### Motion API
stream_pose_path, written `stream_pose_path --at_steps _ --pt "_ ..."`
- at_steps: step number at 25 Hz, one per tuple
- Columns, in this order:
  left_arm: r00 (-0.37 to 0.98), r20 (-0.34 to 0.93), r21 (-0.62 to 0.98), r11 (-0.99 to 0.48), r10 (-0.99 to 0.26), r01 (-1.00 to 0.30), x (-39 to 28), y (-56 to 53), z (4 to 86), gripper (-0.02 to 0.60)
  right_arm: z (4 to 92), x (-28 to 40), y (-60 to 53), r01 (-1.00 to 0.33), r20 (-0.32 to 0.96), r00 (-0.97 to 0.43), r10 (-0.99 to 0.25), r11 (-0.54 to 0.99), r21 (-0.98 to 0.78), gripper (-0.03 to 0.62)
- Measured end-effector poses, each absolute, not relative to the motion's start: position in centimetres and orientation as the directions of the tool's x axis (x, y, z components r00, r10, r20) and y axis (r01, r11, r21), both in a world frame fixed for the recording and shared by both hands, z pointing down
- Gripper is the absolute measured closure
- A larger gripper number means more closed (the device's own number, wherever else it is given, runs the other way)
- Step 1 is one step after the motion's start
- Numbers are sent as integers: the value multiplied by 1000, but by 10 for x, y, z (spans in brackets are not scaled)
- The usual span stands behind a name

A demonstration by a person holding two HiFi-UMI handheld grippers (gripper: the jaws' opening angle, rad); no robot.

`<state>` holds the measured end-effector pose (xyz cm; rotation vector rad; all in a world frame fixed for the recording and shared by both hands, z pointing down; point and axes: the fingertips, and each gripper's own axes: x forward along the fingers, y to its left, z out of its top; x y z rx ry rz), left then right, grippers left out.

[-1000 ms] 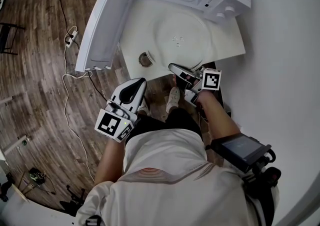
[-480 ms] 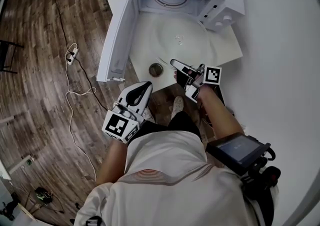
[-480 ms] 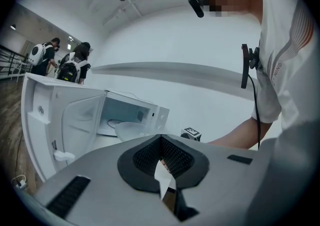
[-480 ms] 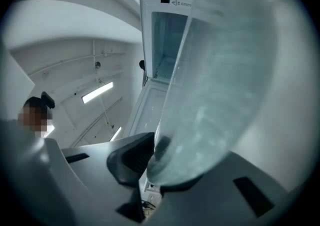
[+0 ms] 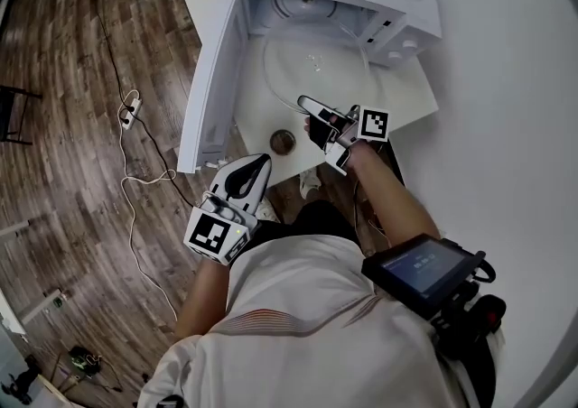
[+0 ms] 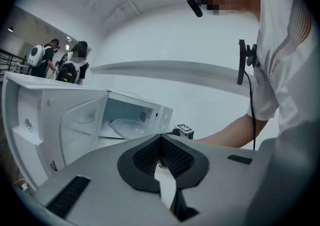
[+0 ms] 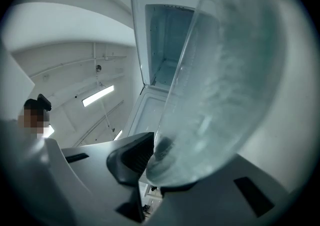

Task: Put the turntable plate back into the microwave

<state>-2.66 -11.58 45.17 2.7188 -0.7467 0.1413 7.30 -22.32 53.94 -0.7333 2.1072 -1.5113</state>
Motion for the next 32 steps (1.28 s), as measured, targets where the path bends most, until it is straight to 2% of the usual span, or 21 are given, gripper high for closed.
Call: stream_pose_path --at_steps 7,12,32 --pt "837 194 300 -781 -512 -547 -4 -142 461 572 557 86 -279 -166 -23 -793 -609 252 -954 542" --pt "821 187 308 -761 -539 -571 -14 -140 450 572 550 77 -300 -168 -15 -789 -614 239 -956 542" --pt "748 195 336 -674 -634 -658 -11 -160 461 572 578 106 -408 -210 50 -711 -702 144 -967 539"
